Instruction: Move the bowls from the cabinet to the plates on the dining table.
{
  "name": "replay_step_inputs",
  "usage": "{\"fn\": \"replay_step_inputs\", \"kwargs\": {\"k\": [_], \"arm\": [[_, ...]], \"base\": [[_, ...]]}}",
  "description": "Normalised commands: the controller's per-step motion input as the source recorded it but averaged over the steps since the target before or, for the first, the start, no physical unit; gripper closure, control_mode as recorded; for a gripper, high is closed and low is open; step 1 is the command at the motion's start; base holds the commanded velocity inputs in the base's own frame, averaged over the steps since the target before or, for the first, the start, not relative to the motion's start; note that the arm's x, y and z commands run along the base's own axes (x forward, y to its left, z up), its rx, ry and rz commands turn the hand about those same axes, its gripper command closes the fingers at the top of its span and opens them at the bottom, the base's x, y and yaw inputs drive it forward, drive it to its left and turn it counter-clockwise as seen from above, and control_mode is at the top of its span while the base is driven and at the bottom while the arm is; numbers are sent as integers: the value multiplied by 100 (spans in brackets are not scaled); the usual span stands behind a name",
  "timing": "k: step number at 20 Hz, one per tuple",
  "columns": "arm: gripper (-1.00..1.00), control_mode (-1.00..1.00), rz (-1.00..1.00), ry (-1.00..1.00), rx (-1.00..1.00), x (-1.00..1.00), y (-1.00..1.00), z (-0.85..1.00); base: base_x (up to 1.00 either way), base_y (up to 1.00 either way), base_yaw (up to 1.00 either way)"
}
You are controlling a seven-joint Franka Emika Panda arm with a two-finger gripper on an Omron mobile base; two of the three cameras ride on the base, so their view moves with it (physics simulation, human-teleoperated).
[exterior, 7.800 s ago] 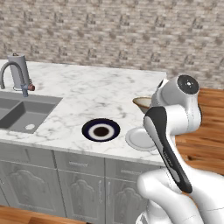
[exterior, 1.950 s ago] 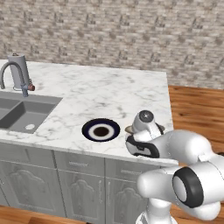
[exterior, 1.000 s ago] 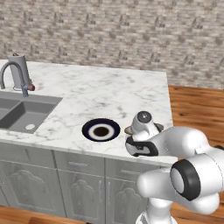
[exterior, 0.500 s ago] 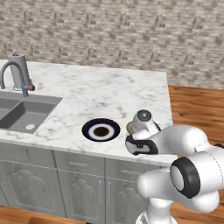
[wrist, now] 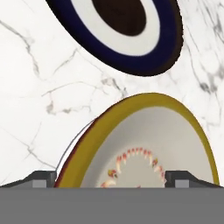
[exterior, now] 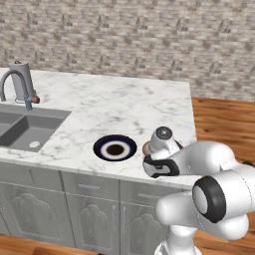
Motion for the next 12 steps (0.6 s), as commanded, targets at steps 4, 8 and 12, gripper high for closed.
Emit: {"fn": "replay_step_inputs", "kwargs": {"k": [4,8,12], "arm": [[-100,-100,0,0,0,-7,7,1],[-100,-100,0,0,3,-2,2,18],[-100,-100,0,0,7,0,0,31]], "base": [[0,0,0],[0,0,0],[0,0,0]]}}
